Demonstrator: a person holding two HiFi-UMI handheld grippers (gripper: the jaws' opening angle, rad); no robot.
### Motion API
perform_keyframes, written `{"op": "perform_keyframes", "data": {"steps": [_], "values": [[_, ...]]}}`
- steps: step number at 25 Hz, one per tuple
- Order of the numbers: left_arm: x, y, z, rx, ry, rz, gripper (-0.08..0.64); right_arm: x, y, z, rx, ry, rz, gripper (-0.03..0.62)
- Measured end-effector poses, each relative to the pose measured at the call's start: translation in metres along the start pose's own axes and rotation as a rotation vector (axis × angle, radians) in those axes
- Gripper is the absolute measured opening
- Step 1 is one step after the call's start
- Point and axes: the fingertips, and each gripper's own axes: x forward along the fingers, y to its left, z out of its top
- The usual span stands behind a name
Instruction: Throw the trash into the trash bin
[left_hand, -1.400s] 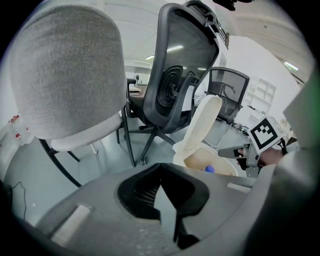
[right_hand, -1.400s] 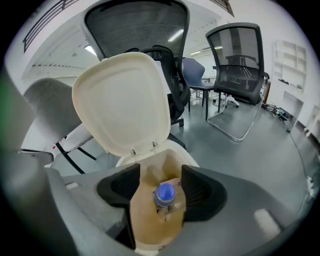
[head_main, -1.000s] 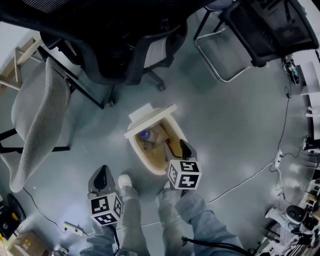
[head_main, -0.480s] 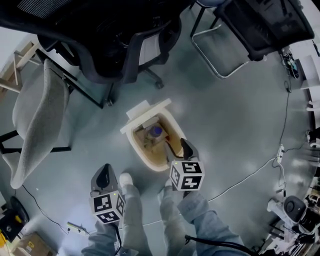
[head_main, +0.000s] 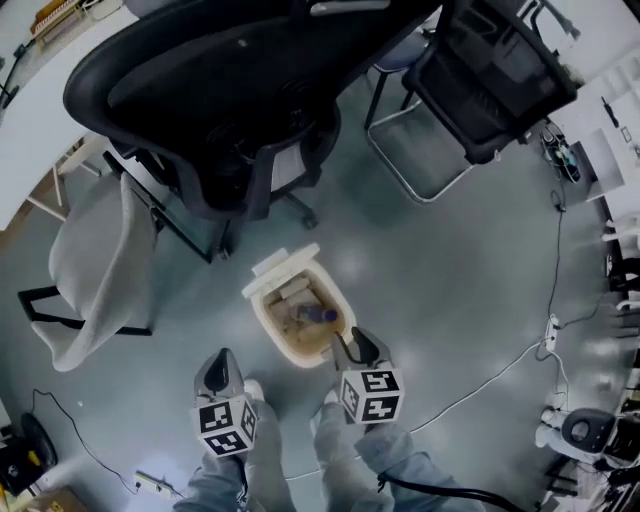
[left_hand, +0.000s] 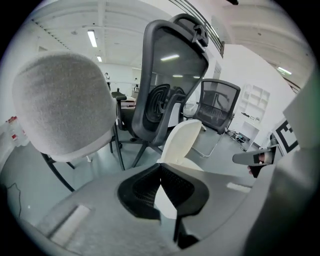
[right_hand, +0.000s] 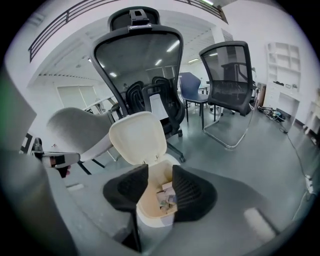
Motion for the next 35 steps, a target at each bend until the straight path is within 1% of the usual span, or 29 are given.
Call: {"op": "perform_keyframes", "data": {"steps": [3, 7, 12, 15, 17, 20, 23, 26, 28, 30, 35], "values": [[-0.025, -0.019, 0.033, 0.005, -0.043, -0.020, 0.009, -0.040, 0.003, 0.014, -0.009, -0.010, -0.013, 0.113], [-0.051, -0.040, 0.076, 0.016, -0.091, -0.050, 0.009, -0.079, 0.006, 0.044, 0.004, -0.049, -0.033, 0.082], [-0.092, -0.056, 0.106, 0.004, -0.097, -0.060, 0.009, -0.133, 0.006, 0.075, 0.027, -0.085, -0.061, 0.038], [-0.120, -0.065, 0.125, 0.005, -0.112, -0.066, 0.009, -0.170, 0.014, 0.098, 0.043, -0.116, -0.039, 0.005], [-0.139, -0.070, 0.141, 0.006, -0.137, -0.075, 0.009, -0.195, 0.021, 0.114, 0.043, -0.148, -0.024, 0.005], [-0.163, -0.074, 0.167, 0.017, -0.177, -0.087, 0.009, -0.229, 0.026, 0.139, 0.020, -0.211, -0.030, 0.005], [-0.183, -0.080, 0.189, 0.056, -0.196, -0.104, 0.009, -0.265, 0.015, 0.162, 0.011, -0.284, -0.068, 0.005], [-0.197, -0.077, 0.216, 0.055, -0.251, -0.117, 0.009, -0.289, -0.003, 0.182, 0.021, -0.343, -0.116, 0.005], [-0.207, -0.072, 0.228, 0.050, -0.287, -0.121, 0.009, -0.300, -0.014, 0.186, 0.032, -0.361, -0.140, 0.005], [-0.212, -0.069, 0.231, 0.049, -0.304, -0.122, 0.009, -0.308, -0.023, 0.182, 0.052, -0.364, -0.159, 0.005], [-0.209, -0.067, 0.232, 0.056, -0.292, -0.120, 0.009, -0.308, -0.029, 0.180, 0.093, -0.367, -0.175, 0.005]]}}
